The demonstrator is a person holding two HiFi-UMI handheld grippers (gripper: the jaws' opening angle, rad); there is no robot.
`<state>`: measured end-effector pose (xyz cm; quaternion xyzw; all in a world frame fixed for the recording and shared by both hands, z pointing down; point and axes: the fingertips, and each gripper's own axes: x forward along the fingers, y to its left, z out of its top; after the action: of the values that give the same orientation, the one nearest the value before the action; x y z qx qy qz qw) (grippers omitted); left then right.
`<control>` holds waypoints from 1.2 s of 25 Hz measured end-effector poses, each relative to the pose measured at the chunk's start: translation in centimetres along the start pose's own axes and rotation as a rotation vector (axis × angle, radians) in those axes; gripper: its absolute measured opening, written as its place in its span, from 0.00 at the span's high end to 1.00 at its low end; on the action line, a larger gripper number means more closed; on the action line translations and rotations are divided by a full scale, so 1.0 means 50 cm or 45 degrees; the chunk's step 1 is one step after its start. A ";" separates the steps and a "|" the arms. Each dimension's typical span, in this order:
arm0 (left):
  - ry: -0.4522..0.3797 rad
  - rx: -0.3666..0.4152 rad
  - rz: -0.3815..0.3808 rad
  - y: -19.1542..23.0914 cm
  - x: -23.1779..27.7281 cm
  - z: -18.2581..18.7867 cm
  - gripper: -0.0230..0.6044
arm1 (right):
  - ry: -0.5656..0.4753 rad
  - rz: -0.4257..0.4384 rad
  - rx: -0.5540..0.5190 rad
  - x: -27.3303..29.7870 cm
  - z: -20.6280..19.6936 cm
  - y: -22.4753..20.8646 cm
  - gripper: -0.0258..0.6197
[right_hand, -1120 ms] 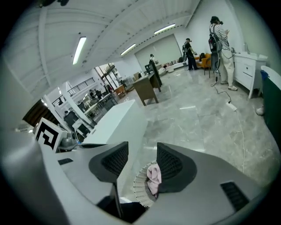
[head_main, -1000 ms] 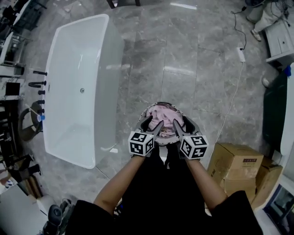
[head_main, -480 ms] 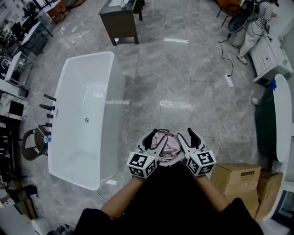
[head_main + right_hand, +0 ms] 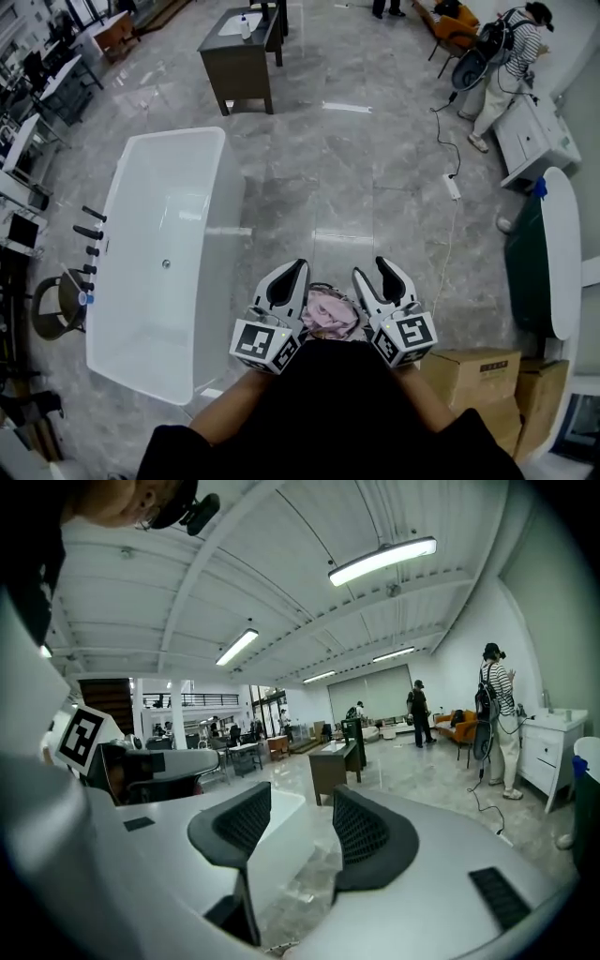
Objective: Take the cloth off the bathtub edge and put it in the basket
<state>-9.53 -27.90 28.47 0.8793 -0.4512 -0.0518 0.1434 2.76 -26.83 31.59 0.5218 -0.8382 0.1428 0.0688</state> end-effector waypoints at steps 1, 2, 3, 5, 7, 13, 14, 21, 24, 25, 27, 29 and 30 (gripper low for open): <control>0.003 0.025 -0.008 -0.004 0.001 0.003 0.94 | -0.010 0.008 0.007 0.000 0.000 0.002 0.62; 0.007 0.052 -0.014 -0.007 0.002 0.005 0.94 | -0.020 0.007 0.012 0.000 0.001 0.004 0.63; 0.009 0.079 -0.021 -0.010 0.003 0.007 0.94 | -0.030 0.000 0.011 -0.001 0.005 0.004 0.66; 0.009 0.110 -0.034 -0.013 0.009 0.011 0.94 | -0.050 -0.016 -0.004 -0.002 0.017 0.005 0.89; 0.007 0.116 -0.038 -0.012 0.011 0.012 0.94 | -0.044 -0.025 -0.044 0.000 0.024 0.011 0.90; -0.005 0.142 -0.026 -0.003 0.013 0.007 0.94 | -0.010 -0.031 -0.126 0.003 0.016 0.030 0.90; 0.004 0.139 -0.033 -0.004 0.017 0.005 0.94 | -0.013 -0.036 -0.135 0.002 0.020 0.030 0.90; -0.002 0.124 -0.064 -0.010 0.019 0.002 0.94 | -0.052 -0.081 -0.146 -0.005 0.035 0.025 0.90; -0.010 0.139 -0.077 -0.018 0.017 0.008 0.94 | -0.061 -0.093 -0.151 -0.011 0.039 0.024 0.90; -0.007 0.147 -0.076 -0.018 0.016 0.007 0.94 | -0.063 -0.093 -0.154 -0.010 0.040 0.025 0.90; 0.010 0.157 -0.062 -0.019 0.015 0.003 0.94 | -0.065 -0.090 -0.165 -0.010 0.039 0.029 0.91; 0.035 0.154 -0.039 -0.021 0.014 0.000 0.94 | -0.064 -0.082 -0.174 -0.013 0.037 0.031 0.90; 0.041 0.152 -0.033 -0.022 0.014 -0.001 0.94 | -0.063 -0.078 -0.177 -0.015 0.036 0.031 0.90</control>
<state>-8.24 -27.87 28.21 0.8927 -0.4398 -0.0127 0.0973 1.76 -26.11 29.40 0.5447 -0.8311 0.0692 0.0883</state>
